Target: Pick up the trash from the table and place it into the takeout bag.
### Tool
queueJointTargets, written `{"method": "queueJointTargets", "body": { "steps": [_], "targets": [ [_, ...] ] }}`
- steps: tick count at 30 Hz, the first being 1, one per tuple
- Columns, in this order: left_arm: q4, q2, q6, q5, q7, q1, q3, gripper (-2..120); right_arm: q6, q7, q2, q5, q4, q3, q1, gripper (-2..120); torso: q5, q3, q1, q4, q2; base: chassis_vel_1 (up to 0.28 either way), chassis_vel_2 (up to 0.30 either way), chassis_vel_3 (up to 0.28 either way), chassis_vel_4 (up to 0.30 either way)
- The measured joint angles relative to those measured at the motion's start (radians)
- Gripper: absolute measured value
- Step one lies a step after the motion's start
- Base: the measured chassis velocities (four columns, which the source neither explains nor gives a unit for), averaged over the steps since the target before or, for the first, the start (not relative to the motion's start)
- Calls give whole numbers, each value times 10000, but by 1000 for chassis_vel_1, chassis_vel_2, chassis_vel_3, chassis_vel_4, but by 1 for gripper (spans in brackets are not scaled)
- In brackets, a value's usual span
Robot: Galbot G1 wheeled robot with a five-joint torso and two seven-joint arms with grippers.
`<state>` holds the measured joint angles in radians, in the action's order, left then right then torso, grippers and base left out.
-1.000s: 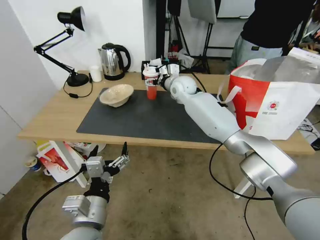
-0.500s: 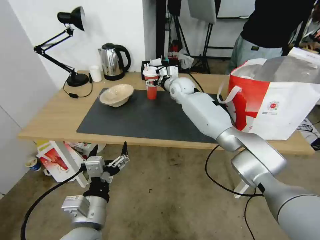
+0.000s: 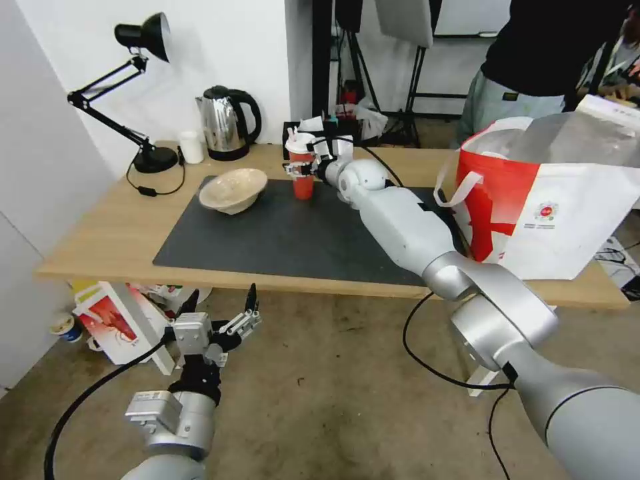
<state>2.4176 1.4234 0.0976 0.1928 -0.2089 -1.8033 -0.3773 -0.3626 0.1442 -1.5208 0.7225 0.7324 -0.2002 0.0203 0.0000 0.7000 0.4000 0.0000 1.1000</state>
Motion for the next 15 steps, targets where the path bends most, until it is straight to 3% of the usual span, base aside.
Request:
{"method": "queueJointTargets", "body": {
  "steps": [6,15],
  "targets": [
    [-9,-2,-5,-18,-5,22,24,100,0,25,270,61,317,-4,145,61,1,0,0,-1,0,0,0,0,0],
    [-9,26,-7,-52,-8,8,45,100,-60,-111,715,375,852,-83,159,40,2,0,0,0,0,0,0,0,0]
  ]
}}
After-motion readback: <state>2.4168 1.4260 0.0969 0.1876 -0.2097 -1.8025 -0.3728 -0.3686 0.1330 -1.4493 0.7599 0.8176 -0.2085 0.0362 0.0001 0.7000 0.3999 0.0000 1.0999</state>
